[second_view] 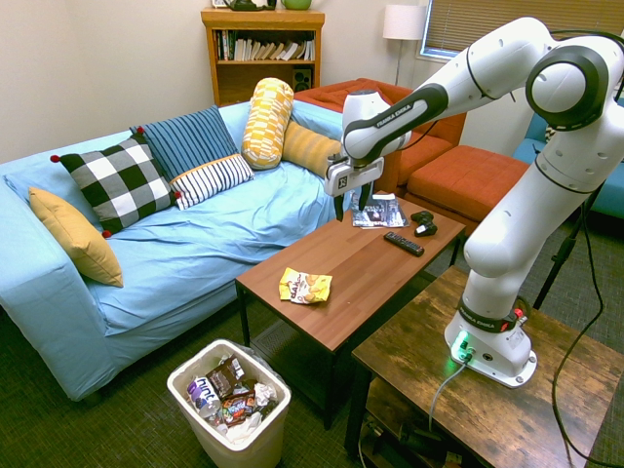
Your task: Throw the chip bag in the trash bin
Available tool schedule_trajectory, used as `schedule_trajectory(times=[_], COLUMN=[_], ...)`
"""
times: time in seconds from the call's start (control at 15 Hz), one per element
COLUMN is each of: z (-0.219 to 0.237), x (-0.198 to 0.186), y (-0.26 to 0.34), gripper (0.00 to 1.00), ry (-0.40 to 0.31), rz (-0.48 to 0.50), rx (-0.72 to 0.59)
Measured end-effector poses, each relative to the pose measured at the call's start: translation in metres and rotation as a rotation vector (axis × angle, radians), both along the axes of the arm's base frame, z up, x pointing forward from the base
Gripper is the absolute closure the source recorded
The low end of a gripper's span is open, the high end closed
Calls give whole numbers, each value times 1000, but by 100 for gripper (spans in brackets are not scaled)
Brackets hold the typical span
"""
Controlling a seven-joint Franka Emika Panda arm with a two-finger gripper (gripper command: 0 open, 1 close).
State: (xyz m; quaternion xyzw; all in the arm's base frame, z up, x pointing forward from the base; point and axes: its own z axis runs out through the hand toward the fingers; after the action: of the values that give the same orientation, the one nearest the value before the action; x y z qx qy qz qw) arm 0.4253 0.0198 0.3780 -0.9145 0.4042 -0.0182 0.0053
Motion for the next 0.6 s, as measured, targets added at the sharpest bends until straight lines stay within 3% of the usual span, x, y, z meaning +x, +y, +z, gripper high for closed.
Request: schedule_trajectory(times=[0.27,0.6], z=[-10,-58], x=[8,53], y=[12,85], gripper=[0,0], ry=[4,3], rz=[-34,-77], rx=[-14,-26])
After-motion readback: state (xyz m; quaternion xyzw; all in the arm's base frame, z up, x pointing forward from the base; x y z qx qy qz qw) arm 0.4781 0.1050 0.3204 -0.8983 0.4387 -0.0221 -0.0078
